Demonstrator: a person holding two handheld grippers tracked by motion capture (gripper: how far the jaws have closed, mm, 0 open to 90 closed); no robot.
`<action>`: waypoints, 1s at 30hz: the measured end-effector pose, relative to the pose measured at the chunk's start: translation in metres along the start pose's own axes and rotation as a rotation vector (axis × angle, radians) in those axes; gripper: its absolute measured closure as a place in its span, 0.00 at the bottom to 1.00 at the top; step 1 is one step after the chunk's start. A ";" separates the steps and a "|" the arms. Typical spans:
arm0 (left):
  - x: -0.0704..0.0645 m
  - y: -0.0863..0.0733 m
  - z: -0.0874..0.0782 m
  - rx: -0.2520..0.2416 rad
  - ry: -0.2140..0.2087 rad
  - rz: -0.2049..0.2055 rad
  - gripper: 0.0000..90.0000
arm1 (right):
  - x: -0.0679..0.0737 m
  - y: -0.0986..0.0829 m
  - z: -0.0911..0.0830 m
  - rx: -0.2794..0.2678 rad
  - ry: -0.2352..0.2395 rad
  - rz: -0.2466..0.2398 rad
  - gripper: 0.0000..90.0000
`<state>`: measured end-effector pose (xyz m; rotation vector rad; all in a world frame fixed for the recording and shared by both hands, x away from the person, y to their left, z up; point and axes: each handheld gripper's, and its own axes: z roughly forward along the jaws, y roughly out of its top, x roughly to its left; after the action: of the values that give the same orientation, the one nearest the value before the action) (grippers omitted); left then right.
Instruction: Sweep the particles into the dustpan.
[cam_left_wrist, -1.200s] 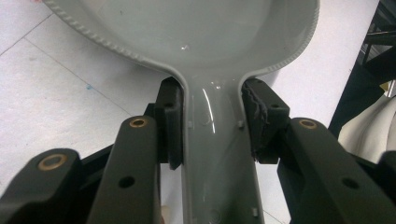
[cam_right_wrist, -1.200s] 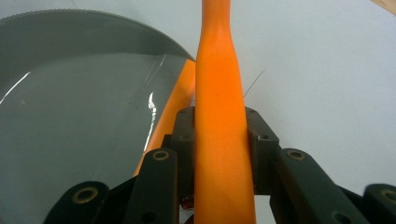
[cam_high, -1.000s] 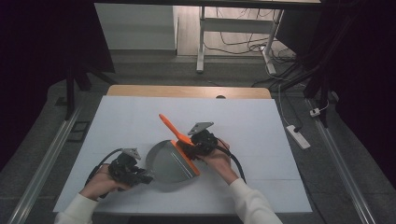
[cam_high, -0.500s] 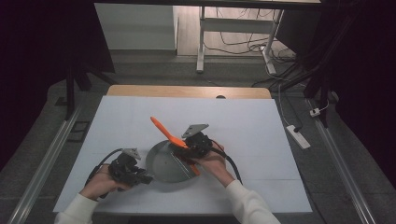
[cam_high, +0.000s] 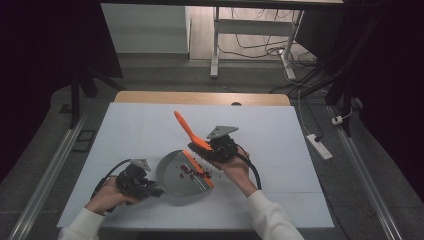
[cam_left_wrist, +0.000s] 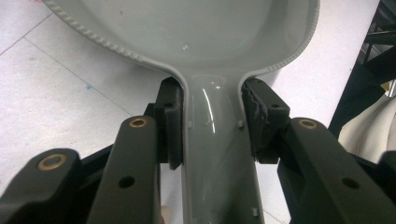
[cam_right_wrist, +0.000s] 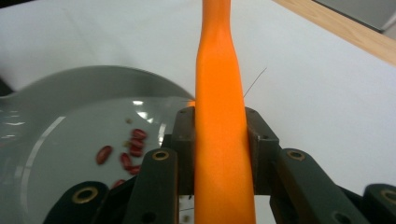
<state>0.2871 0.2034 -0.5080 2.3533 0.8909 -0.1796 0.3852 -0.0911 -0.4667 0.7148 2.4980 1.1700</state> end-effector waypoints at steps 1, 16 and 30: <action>0.000 0.000 0.000 0.000 0.000 0.000 0.68 | -0.003 -0.001 0.000 0.005 -0.006 0.009 0.78; 0.000 0.000 0.000 0.001 0.003 0.003 0.68 | -0.033 -0.019 0.014 0.108 -0.117 0.051 0.78; 0.000 0.000 0.000 0.001 0.003 0.003 0.68 | -0.018 -0.015 0.020 0.120 -0.075 0.021 0.78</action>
<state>0.2867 0.2031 -0.5081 2.3566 0.8884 -0.1750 0.4042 -0.0962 -0.4895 0.8021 2.5204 0.9879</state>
